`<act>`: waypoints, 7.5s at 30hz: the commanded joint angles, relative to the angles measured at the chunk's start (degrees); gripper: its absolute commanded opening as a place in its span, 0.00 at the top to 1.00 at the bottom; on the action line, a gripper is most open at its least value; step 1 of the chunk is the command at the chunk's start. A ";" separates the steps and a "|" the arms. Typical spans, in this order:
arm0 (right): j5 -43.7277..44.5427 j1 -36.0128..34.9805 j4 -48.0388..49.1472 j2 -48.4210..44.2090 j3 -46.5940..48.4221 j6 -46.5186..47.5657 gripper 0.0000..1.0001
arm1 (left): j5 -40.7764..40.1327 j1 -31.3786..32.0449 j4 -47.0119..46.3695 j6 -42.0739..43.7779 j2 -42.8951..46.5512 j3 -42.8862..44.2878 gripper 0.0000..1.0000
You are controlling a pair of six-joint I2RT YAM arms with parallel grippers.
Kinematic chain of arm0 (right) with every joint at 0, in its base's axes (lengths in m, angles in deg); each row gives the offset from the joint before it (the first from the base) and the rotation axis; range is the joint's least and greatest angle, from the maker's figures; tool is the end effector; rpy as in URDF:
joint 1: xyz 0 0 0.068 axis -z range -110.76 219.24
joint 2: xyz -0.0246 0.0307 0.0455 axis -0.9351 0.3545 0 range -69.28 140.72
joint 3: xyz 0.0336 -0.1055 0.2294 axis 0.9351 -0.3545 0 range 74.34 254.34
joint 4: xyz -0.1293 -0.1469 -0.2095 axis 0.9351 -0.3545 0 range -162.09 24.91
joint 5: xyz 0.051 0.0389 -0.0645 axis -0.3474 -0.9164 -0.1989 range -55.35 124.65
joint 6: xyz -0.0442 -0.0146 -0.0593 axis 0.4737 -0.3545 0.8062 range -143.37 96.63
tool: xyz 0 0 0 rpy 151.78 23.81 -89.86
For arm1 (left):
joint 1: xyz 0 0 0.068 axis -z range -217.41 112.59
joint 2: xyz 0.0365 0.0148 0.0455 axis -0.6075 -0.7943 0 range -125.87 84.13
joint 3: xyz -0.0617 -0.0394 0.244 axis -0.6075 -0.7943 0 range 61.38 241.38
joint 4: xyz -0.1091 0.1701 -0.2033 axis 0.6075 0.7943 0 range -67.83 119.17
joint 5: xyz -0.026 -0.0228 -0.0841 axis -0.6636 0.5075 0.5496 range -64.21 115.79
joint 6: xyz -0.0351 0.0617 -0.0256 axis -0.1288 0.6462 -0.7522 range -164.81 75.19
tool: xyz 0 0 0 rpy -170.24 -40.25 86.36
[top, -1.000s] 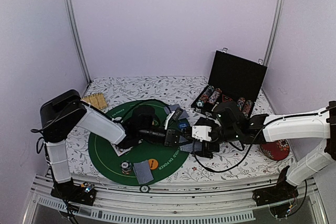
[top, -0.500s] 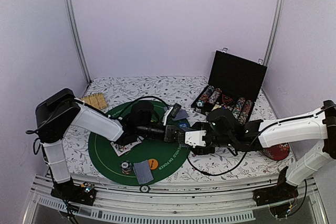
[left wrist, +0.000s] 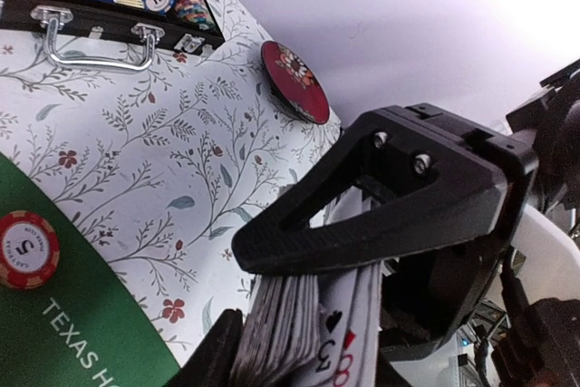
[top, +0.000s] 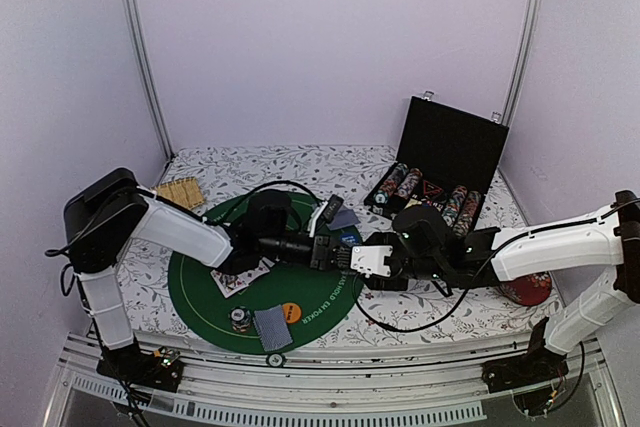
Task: Distribute texas hold em gaming equipment
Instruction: Pick up the poker card from the face-down deck piles, then place the poker card in the community card area, then pick up the poker card from the face-down deck piles.
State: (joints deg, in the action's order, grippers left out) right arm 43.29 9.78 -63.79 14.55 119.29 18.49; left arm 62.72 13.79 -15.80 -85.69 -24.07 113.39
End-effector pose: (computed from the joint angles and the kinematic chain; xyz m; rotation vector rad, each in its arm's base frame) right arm 0.1868 0.2978 0.1500 -1.6621 1.4686 0.0015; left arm 0.2311 -0.3483 0.1151 0.7096 2.0914 -1.6157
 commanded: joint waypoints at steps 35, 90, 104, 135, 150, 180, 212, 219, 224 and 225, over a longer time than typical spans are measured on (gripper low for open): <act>-0.91 1.46 0.00 -1.85 -0.76 -1.79 0.44 | -9.49 -0.21 21.39 12.67 13.11 0.68 0.71; -3.33 5.04 -2.83 -4.29 -2.41 -2.74 0.49 | -13.30 -24.61 77.41 50.79 -9.47 36.09 1.00; -3.36 4.98 -2.78 -4.58 -2.55 -2.84 0.49 | -28.77 -24.04 80.47 58.82 -21.61 44.96 1.00; -3.83 5.00 -3.09 -3.77 -2.44 -2.84 0.50 | -29.17 -20.27 75.23 68.74 -15.69 38.10 1.00; -3.90 5.02 -3.16 -3.74 -2.49 -2.80 0.50 | -33.69 -19.96 68.04 63.59 -6.93 36.81 0.61; -5.57 4.99 -1.65 -5.16 -2.22 -3.02 0.50 | -11.16 1.37 6.36 16.87 0.01 7.36 0.25; -5.35 5.02 -2.38 -5.00 -1.99 -2.76 0.51 | -9.65 1.80 16.93 20.14 4.60 4.56 0.72; -5.22 4.97 -2.39 -5.08 -2.02 -2.68 0.51 | -10.55 1.80 17.77 20.95 7.07 3.45 0.84; -5.13 4.97 -2.37 -4.92 -2.02 -2.75 0.52 | -10.60 1.80 21.71 22.17 7.76 4.24 0.89; -5.21 5.01 -2.40 -4.95 -1.98 -2.72 0.52 | -10.76 1.80 22.00 22.28 7.88 4.17 0.89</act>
State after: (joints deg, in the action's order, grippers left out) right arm 38.57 14.72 -66.78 10.93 117.06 16.26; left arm 52.10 15.35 2.80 -64.77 -18.06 117.58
